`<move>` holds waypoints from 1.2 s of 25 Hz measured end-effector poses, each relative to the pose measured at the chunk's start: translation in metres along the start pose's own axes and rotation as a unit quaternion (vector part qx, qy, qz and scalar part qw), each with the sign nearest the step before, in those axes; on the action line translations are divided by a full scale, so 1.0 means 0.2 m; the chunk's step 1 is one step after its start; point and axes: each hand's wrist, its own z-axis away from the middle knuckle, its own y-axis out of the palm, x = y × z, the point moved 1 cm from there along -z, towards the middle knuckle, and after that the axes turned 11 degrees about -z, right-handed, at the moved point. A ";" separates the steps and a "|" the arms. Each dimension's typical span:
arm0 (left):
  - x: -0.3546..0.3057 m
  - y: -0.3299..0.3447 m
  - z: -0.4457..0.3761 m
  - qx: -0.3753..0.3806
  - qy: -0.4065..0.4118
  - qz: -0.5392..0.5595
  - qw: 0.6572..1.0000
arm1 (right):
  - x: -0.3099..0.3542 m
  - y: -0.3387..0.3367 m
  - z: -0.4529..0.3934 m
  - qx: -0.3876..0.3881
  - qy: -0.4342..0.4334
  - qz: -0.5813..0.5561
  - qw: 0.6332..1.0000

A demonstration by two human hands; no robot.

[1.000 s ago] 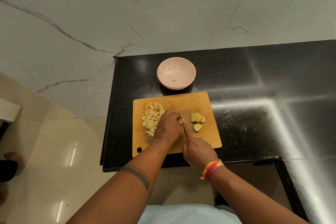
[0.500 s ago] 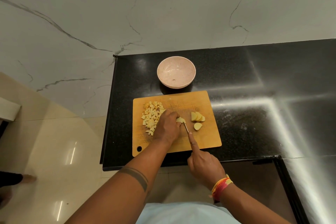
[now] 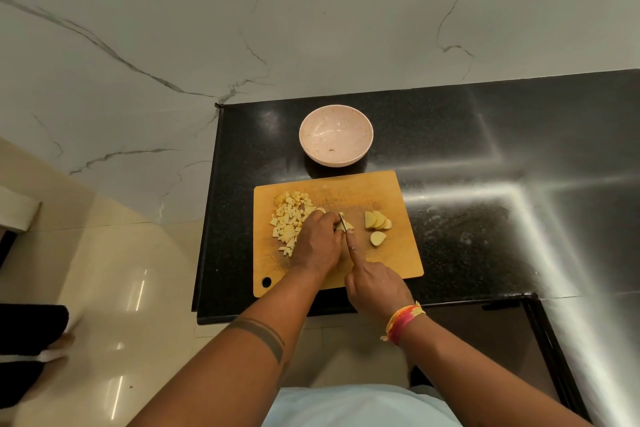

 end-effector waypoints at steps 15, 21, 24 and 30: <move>0.01 -0.02 0.03 0.001 -0.015 0.012 1.000 | -0.04 -0.01 0.12 0.006 -0.005 -0.016 1.000; 0.02 -0.03 0.03 0.009 -0.024 0.001 1.000 | 0.02 0.00 0.02 0.011 0.000 -0.001 1.000; 0.01 -0.02 0.01 0.007 -0.026 -0.010 1.000 | 0.02 0.00 0.02 0.017 -0.002 0.018 1.000; -0.01 -0.02 0.01 0.000 -0.030 -0.023 0.999 | -0.02 0.03 0.09 0.036 -0.008 0.013 0.999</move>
